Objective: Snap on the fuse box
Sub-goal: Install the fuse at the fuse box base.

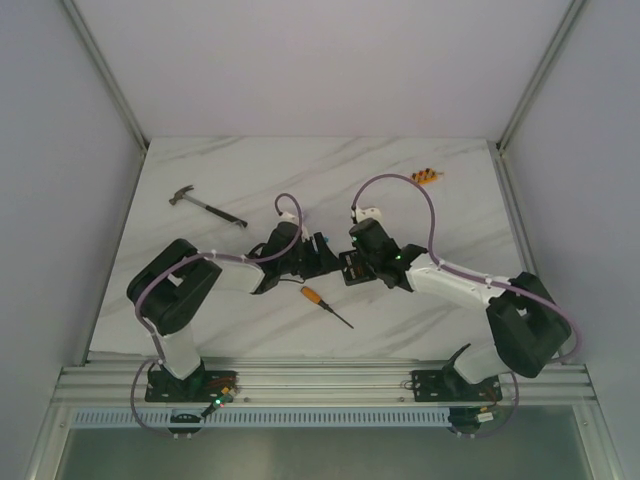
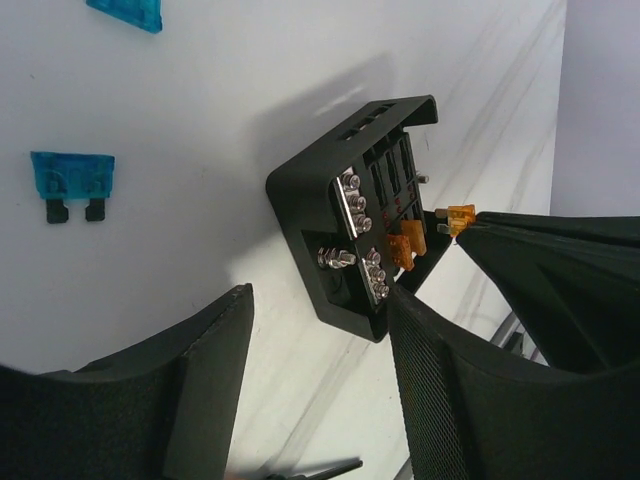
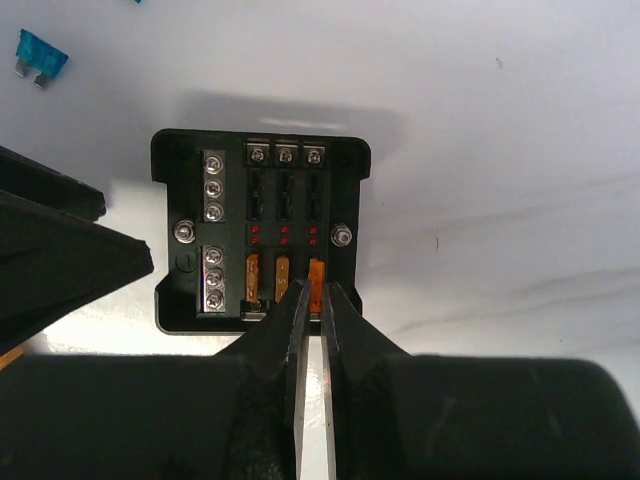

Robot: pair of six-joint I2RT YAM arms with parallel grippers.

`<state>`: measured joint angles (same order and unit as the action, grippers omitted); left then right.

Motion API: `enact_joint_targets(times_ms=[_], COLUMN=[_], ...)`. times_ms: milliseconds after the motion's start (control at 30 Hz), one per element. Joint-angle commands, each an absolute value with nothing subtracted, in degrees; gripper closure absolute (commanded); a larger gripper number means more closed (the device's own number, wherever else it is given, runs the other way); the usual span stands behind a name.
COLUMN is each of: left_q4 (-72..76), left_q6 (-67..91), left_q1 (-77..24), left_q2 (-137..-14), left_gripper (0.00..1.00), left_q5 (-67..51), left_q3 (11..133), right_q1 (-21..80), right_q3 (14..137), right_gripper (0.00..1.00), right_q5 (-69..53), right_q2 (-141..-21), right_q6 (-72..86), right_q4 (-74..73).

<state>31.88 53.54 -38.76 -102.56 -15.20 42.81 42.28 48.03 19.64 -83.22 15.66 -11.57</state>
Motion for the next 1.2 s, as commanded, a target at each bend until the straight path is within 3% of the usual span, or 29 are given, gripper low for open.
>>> enact_joint_targets(times_ms=[0,433,1167], left_q4=[32.7,28.8,27.5], left_q6=[55.1,57.5,58.1], left_q1=[-39.7,-40.4,-40.4], left_q2=[-104.1,-106.5,-107.3], left_gripper=[0.37,0.53,0.62], left_q5=[-16.1,-14.7,-13.5], left_q3=[44.5,45.1,44.9], right_q1=[42.6,42.7,42.9], right_q3=[47.0,46.6,46.4], right_gripper=[1.00,1.00,1.00], right_q5=[22.0,22.1,19.0], right_q2=[-83.9,-85.3,-87.0], right_q6=[16.7,16.4,14.4], right_q4=[-9.8,-10.2,-9.7])
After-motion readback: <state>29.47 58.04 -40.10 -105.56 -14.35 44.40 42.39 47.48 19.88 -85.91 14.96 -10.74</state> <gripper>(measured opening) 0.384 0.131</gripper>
